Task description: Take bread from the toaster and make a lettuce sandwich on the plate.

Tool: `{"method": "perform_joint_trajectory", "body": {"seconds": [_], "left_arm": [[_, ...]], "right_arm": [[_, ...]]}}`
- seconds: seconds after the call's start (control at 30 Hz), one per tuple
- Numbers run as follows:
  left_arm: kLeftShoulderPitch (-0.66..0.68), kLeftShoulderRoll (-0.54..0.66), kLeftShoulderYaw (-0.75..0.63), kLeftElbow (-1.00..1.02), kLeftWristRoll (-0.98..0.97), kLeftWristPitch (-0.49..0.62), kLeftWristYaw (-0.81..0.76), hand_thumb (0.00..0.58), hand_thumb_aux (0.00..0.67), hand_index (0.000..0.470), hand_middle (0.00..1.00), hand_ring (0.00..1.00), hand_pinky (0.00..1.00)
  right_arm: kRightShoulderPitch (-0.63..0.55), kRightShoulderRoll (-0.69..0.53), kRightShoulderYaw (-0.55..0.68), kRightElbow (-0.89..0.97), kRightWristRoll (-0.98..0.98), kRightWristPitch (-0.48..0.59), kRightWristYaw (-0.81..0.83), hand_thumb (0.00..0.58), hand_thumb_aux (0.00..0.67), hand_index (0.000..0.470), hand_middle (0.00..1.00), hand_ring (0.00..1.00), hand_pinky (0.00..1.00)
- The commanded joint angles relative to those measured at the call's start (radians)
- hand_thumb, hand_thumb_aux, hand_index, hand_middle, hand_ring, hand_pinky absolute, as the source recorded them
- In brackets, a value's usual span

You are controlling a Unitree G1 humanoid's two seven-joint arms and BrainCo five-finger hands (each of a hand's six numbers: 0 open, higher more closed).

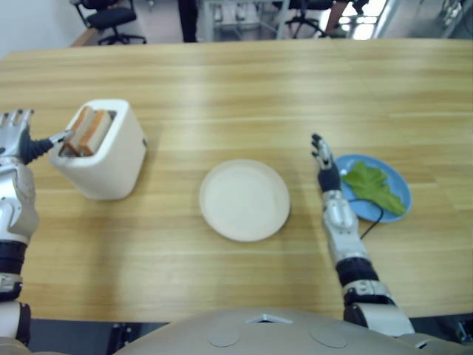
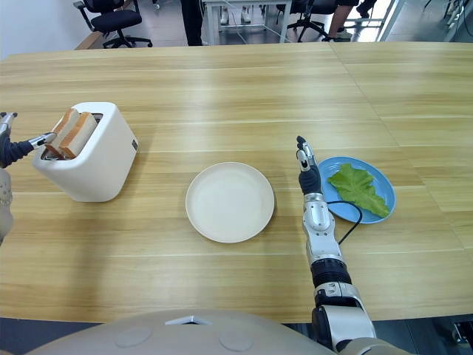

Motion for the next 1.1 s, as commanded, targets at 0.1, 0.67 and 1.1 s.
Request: {"method": "perform_joint_trajectory", "body": {"seconds": [0.1, 0.67, 1.1], "left_arm": [[0.004, 0.005, -0.064, 0.006, 0.029, 0.021, -0.01, 0.0, 0.0, 0.0, 0.0, 0.0, 0.0], [-0.003, -0.026, -0.163, 0.006, 0.065, 0.022, -0.002, 0.0, 0.0, 0.0, 0.0, 0.0, 0.0], [-0.044, -0.079, -0.134, 0.001, 0.005, 0.012, 0.092, 0.58, 0.67, 0.46, 1.0, 1.0, 1.0]], "right_arm": [[0.003, -0.003, 0.001, -0.005, 0.004, 0.017, 0.004, 0.0, 0.0, 0.0, 0.0, 0.0, 0.0], [0.013, -0.004, -0.002, -0.011, 0.005, 0.027, 0.003, 0.0, 0.0, 0.0, 0.0, 0.0, 0.0], [0.023, -0.001, 0.002, -0.016, 0.004, 0.031, 0.007, 0.0, 0.0, 0.0, 0.0, 0.0, 0.0]]}}
